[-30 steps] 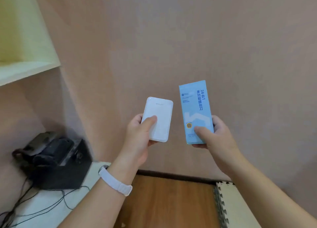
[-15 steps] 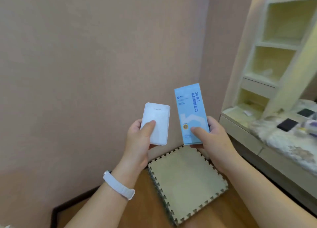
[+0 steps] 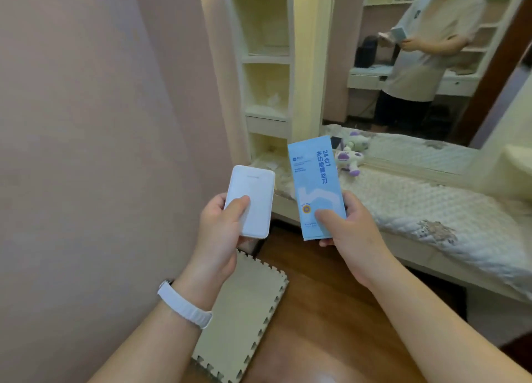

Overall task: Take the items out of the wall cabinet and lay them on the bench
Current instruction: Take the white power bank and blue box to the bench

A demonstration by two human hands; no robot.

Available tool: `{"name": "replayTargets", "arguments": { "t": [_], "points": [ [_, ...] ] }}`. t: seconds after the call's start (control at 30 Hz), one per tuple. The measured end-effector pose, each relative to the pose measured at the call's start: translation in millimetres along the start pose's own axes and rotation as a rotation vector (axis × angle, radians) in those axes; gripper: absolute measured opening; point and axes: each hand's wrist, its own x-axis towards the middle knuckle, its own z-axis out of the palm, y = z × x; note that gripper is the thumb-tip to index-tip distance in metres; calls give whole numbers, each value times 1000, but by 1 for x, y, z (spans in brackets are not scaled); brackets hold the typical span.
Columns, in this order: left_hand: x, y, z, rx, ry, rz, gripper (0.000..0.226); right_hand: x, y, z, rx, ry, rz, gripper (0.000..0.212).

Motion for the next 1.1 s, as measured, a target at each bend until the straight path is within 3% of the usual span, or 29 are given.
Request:
{"name": "replayTargets", "arguments": {
  "t": [0.33, 0.63, 1.1],
  "points": [
    [116, -38, 107, -45, -305, -165, 10, 86, 19, -58, -81, 323, 78, 24],
    [232, -62, 159, -55, -406, -227, 9, 171, 20, -63, -220, 450, 152, 23],
    [285, -94, 261, 76, -541, -271, 12, 240, 51, -140, -139, 556, 241, 29]
  ]
}}
